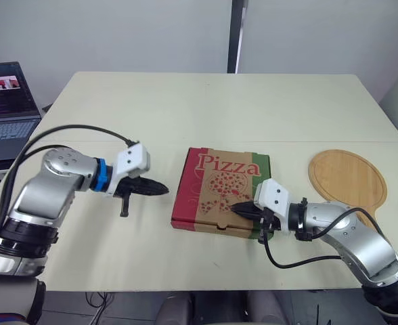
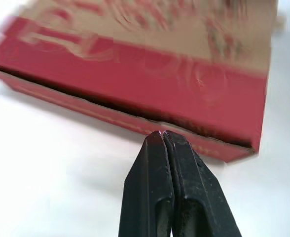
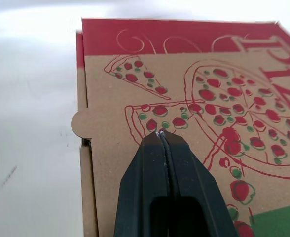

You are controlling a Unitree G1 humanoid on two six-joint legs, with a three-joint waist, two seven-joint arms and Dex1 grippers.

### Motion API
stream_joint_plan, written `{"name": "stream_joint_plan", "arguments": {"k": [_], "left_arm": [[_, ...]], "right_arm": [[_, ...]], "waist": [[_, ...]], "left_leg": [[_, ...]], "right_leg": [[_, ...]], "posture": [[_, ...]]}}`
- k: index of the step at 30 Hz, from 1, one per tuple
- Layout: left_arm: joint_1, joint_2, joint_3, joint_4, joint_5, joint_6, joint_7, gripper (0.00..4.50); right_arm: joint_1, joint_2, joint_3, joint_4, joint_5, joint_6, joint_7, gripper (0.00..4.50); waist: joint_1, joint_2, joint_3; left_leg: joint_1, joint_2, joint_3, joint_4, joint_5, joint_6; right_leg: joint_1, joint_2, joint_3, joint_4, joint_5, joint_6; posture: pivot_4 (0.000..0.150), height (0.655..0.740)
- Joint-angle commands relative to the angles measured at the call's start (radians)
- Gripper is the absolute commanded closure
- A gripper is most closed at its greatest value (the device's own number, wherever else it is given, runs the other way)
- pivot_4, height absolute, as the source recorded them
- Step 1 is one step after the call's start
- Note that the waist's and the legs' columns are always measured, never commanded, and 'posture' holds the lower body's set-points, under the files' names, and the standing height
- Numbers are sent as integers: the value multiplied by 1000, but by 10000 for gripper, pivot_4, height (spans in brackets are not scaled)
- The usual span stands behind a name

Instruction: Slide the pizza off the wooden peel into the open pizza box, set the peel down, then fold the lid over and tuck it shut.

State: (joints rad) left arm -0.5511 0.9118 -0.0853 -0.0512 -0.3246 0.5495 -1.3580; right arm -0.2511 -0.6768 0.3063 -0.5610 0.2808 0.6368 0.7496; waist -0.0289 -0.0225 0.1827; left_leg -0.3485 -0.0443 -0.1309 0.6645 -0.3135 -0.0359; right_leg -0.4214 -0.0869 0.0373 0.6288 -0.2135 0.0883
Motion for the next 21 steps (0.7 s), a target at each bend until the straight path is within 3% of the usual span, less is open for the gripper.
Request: {"name": "stream_joint_plan", "arguments": {"k": [1,7,13,18,21], "left_arm": [[2,-37,0,-59,-19,15,50,45000],[-1,-138,-93,5,77,-57,146,45000],[48,-166,-168,42,132,-80,160,45000],[50,-173,-105,11,75,-40,178,45000],[59,-154,19,-3,-5,31,213,45000]], "right_arm": [[-22,-23,28,0,-53,-30,18,44511],[-24,-20,37,14,-84,-53,30,44511],[-16,-21,18,12,-91,-64,36,44511],[-18,-5,-32,1,-71,-86,29,44511],[-2,15,-151,-29,-8,-81,7,44511]], "waist": [[0,0,0],[0,0,0],[0,1,-1],[3,0,-1],[1,0,-1]], "left_leg": [[0,0,0,0,0,0],[0,0,0,0,0,0],[1,0,0,0,0,0],[1,0,0,0,0,0],[1,0,0,0,0,0]], "right_leg": [[0,0,0,0,0,0],[0,0,0,0,1,-1],[0,0,0,0,1,-2],[1,0,0,0,1,-2],[0,0,0,0,1,-2]], "posture": [[1500,7400],[1500,7400],[1500,7400],[1500,7400],[1500,7400]]}}
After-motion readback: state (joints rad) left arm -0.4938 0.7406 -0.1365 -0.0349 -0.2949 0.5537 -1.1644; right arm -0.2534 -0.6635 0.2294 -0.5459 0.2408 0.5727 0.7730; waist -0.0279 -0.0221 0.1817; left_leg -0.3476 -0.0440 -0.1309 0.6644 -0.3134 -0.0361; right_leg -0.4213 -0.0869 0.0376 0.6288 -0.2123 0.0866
